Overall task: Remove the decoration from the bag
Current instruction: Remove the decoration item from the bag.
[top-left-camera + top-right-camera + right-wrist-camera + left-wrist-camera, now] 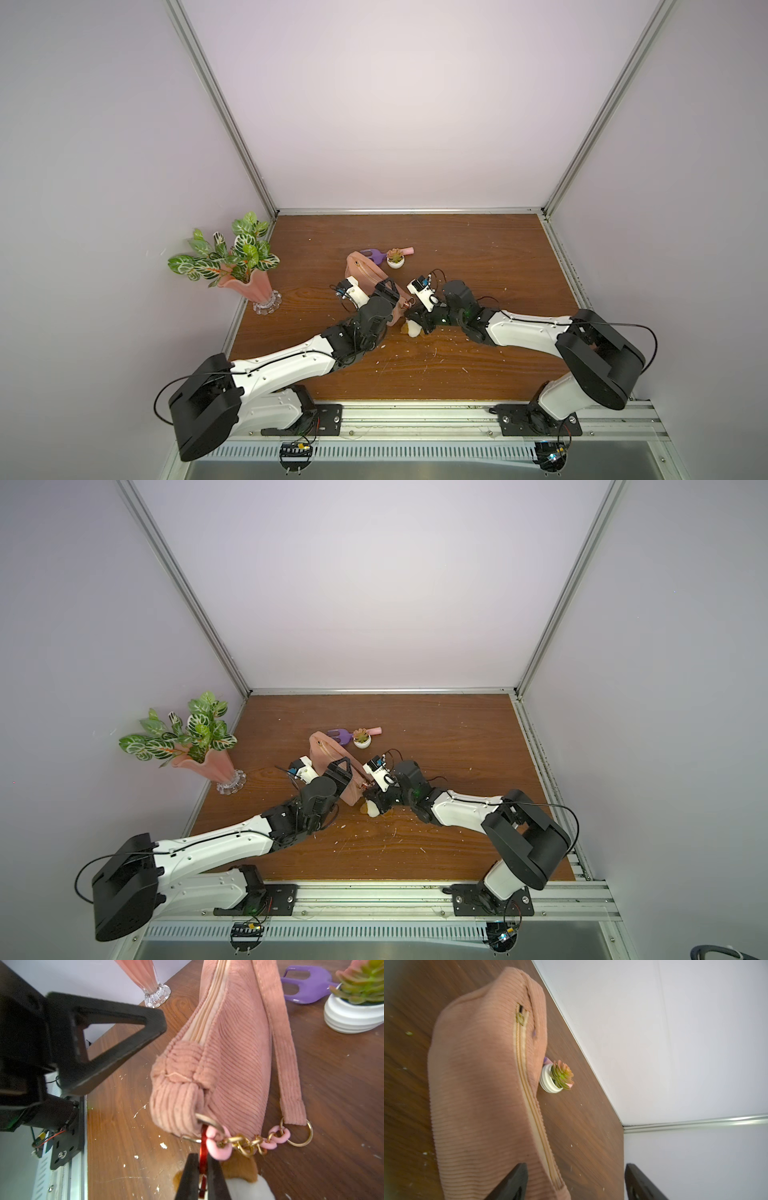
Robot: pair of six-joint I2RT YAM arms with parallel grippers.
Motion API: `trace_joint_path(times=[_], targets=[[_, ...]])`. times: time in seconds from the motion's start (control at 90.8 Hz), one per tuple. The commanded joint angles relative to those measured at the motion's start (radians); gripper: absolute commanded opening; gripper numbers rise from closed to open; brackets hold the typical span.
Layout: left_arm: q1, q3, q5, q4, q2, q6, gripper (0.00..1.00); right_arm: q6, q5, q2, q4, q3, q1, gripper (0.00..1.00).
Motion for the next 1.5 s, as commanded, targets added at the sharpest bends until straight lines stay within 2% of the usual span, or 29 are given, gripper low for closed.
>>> trace_joint_path(times=[0.0,0.264,0.649,0.87,1.013,1.486], targets=[[0.004,-0.002,0.131,-0.054,-0.021,0.030,0.75,-0.052,0.045,-0.084,-0.067,0.018,-0.006,0.00],[-0.092,0.033,0.139,0.010,0.046,0.023,0.75,-0.073,0.051,-0.107,-0.127,0.035,-0.045,0.00],[-0.116,0.030,0.176,0.167,0.169,-0.096,0.73,-0.088,0.082,-0.147,-0.176,0.049,-0.061,0.00],[-0.115,0.031,0.126,0.241,0.212,-0.103,0.70,-0.088,0.084,-0.169,-0.186,0.050,-0.062,0.00],[-0.110,0.032,0.076,0.280,0.240,-0.102,0.65,-0.085,0.077,-0.174,-0.186,0.047,-0.062,0.00],[-0.049,0.016,0.083,0.348,0.289,-0.090,0.53,-0.085,0.082,-0.170,-0.188,0.040,-0.062,0.00]])
